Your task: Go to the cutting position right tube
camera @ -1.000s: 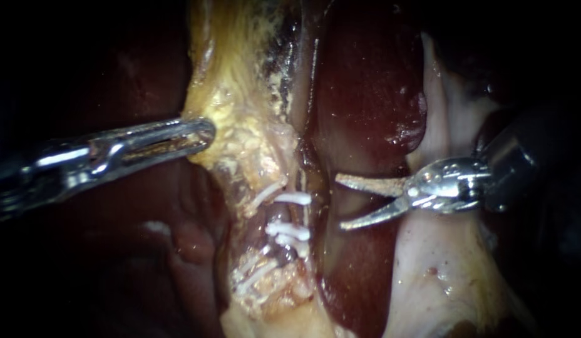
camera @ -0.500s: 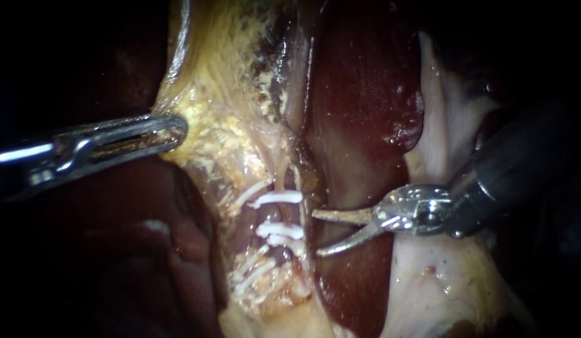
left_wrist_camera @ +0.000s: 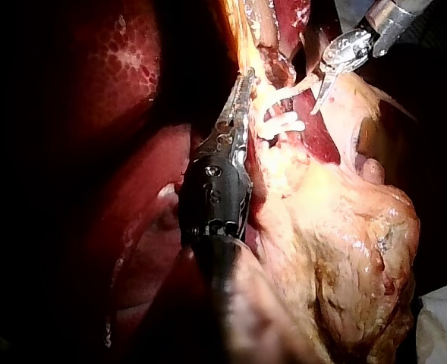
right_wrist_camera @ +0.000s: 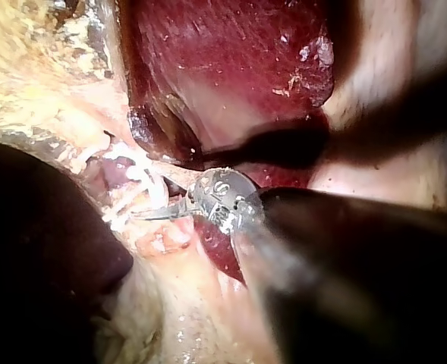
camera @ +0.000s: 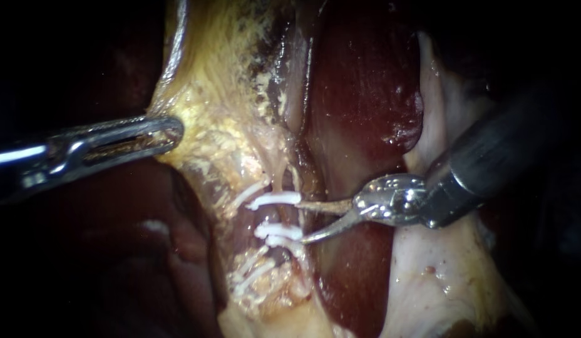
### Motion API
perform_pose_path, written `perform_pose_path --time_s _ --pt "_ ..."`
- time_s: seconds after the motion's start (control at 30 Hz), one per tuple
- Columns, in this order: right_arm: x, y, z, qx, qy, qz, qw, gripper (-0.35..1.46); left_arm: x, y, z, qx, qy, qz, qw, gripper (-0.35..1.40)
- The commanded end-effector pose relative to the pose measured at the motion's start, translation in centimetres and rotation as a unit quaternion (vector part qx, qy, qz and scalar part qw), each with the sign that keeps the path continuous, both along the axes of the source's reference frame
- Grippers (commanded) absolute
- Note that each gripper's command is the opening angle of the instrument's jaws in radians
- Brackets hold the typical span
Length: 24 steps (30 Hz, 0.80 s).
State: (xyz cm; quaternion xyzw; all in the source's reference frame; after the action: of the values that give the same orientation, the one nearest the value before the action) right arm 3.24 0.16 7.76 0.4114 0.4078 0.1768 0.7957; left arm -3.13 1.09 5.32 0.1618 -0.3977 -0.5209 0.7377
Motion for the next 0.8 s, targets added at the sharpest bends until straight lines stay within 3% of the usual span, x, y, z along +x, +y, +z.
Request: perform_pose_path --time_s 0.03,0.13,0.37,0.53,0.8 --pt "0.02 -0.01 0.03 0.003 0.000 -0.002 1.0000 0.54 0.00 0.00 0.00 0.000 0.000 0.000 1.0000 -0.35" --pt "0.05 -0.02 0.09 0.006 0.001 -0.007 1.0000 0.34 0.00 0.00 0.00 0.000 0.000 0.000 1.0000 -0.35" --pt "0.15 -0.01 0.19 0.007 0.000 -0.006 1.0000 0.31 0.00 -0.01 -0.01 0.000 0.000 0.000 1.0000 -0.35" --pt "0.17 0.02 0.21 0.009 -0.003 -0.005 0.9999 0.19 0.01 -0.01 -0.02 0.000 0.000 0.000 1.0000 -0.35" --pt "0.16 0.02 0.23 0.008 -0.005 -0.007 0.9999 0.22 0.01 -0.02 -0.04 0.000 0.001 0.000 1.0000 -0.35"
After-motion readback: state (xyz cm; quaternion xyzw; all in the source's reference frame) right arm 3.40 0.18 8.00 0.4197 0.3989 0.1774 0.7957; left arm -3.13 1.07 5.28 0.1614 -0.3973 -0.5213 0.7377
